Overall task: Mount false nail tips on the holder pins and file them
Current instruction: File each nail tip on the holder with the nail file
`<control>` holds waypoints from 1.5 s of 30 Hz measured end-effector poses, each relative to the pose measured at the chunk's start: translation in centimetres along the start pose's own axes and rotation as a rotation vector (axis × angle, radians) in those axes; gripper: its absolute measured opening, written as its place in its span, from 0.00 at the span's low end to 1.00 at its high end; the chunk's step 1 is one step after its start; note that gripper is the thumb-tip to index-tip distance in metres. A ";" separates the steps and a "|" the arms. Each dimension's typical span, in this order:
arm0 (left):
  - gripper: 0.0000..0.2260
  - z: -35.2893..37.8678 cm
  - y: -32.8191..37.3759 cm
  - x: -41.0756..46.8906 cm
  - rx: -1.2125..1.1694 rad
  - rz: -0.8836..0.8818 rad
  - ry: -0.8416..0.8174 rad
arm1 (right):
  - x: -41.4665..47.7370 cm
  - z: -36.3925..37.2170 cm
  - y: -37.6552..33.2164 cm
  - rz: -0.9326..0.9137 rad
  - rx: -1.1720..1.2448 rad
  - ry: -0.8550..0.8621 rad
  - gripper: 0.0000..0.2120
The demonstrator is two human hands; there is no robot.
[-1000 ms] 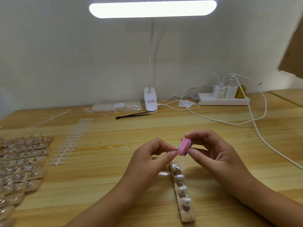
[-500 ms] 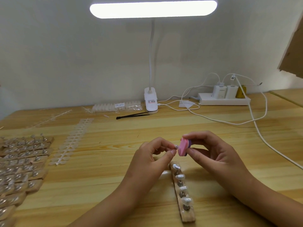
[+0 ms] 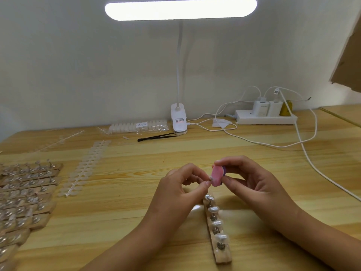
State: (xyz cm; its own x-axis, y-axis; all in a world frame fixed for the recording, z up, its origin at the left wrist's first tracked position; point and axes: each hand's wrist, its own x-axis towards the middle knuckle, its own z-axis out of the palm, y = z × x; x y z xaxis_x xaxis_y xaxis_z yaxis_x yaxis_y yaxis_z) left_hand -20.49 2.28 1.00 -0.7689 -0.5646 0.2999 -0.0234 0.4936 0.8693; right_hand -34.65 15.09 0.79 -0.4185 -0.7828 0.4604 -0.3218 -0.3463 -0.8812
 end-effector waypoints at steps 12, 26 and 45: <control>0.05 0.0 0.1 -0.1 0.029 0.016 -0.001 | -0.1 -0.1 0.0 0.015 -0.038 -0.005 0.14; 0.06 0.0 -0.1 -0.1 0.040 -0.003 -0.024 | -0.1 -0.3 -0.1 0.015 -0.073 0.025 0.14; 0.07 0.0 -0.1 -0.1 0.049 0.014 -0.043 | -0.2 -0.2 -0.3 0.024 -0.085 -0.012 0.15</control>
State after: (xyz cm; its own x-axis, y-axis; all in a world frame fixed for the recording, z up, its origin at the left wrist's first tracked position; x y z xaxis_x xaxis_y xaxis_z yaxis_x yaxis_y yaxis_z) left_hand -20.40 2.27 0.93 -0.7961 -0.5292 0.2937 -0.0431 0.5335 0.8447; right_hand -34.69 15.44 0.95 -0.4169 -0.7969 0.4371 -0.3828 -0.2822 -0.8797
